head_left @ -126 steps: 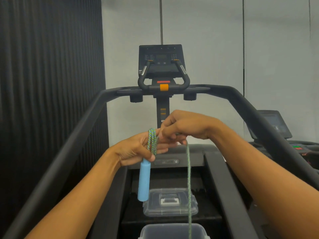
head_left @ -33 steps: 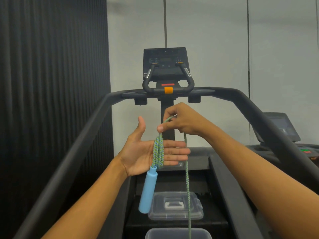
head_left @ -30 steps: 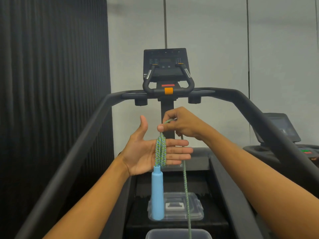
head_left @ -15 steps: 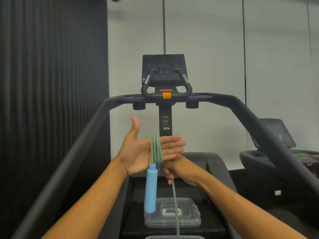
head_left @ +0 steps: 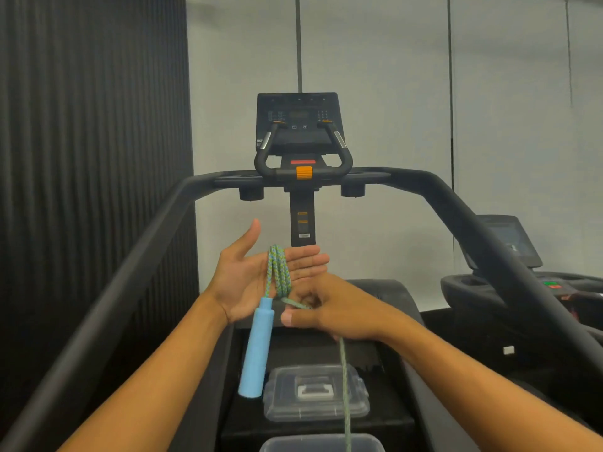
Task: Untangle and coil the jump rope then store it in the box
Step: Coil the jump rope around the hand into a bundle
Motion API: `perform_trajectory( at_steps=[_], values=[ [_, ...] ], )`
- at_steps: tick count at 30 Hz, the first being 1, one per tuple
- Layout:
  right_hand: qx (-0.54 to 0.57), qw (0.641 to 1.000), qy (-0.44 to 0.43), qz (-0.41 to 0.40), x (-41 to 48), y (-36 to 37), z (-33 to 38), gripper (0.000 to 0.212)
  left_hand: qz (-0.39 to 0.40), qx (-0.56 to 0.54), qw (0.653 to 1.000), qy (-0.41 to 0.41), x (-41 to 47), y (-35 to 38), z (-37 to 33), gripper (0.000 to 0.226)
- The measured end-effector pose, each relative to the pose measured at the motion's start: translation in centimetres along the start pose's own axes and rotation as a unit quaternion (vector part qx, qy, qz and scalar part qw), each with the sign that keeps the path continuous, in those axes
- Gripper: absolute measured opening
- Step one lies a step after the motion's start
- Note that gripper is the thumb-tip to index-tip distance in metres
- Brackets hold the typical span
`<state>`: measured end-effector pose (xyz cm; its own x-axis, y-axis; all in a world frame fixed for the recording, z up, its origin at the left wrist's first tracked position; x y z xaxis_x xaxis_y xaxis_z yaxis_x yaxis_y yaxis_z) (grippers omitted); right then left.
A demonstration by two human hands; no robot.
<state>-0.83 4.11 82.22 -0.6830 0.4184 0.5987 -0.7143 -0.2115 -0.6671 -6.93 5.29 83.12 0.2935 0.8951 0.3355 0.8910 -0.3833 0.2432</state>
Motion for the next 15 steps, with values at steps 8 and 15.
perform_trajectory(
  at_steps=[8, 15],
  values=[
    [-0.034, 0.999, -0.012, -0.009, 3.0, -3.5, 2.4, 0.015, -0.034, 0.024, 0.999, -0.001, -0.1, -0.6, 1.5, 0.104],
    [-0.121, 0.992, -0.036, -0.029, 5.7, -5.0, 3.2, 0.018, -0.016, 0.027, 0.999, -0.016, -0.1, 0.0, 1.4, 0.112]
  ],
)
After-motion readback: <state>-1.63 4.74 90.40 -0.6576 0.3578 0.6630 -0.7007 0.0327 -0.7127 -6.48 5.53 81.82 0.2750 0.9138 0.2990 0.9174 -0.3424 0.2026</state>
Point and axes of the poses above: each hand's wrist, its own x-axis towards the middle knuckle, its own y-axis out of the palm, z = x × y, the point moved 10 cm from there along x, towards the middle knuckle, and after that the axes turned 13 degrees about -z, right-handed, at the moved point
